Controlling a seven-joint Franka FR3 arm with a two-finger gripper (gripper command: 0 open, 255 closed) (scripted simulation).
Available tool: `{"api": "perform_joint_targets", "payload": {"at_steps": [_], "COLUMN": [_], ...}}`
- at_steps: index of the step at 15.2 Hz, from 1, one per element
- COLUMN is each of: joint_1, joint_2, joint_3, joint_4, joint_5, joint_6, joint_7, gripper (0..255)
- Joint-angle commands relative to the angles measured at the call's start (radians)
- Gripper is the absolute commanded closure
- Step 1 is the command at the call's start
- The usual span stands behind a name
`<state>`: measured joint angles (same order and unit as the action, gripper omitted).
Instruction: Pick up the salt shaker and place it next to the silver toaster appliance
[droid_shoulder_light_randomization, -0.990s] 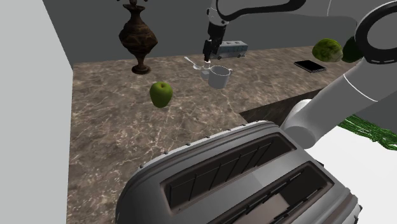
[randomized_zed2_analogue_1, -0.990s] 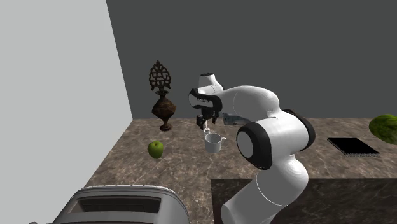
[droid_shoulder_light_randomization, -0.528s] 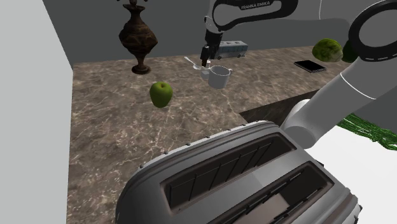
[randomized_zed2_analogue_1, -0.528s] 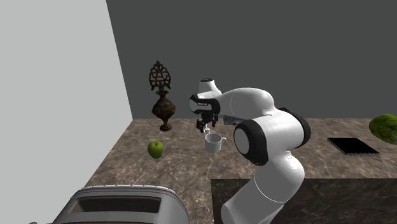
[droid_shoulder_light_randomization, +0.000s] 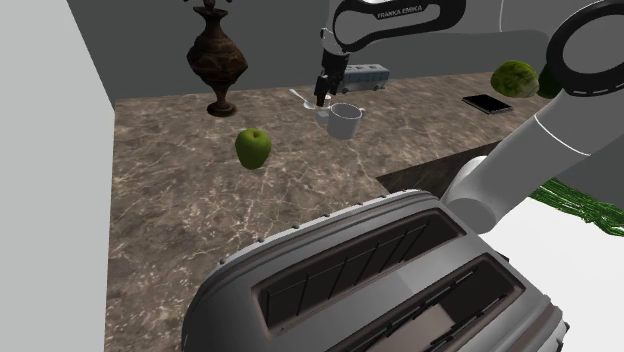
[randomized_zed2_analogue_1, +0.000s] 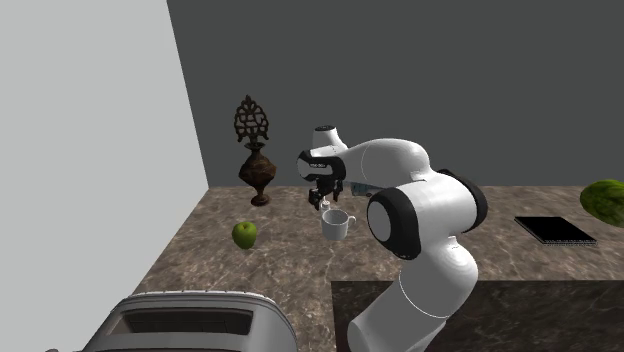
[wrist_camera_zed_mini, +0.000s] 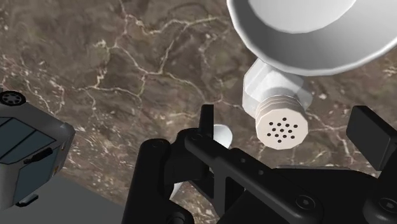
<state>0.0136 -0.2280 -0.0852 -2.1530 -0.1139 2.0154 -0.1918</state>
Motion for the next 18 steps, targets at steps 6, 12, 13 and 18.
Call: {"api": "perform_joint_targets", "payload": {"at_steps": [6, 12, 13, 18], "joint_1": [0.0, 0.0, 0.001, 0.002], "joint_2": [0.0, -0.004, -0.006, -0.012], "joint_3": [0.0, 0.001, 0.001, 0.003], "joint_4": [0.0, 0.023, 0.034, 0.096], "joint_5": [0.0, 0.001, 0.002, 0.004], "joint_6": [0.0, -0.027, -0.04, -0.107], "joint_7": [0.0, -0.002, -0.003, -0.008], "gripper": [255, 255, 255, 255]}}
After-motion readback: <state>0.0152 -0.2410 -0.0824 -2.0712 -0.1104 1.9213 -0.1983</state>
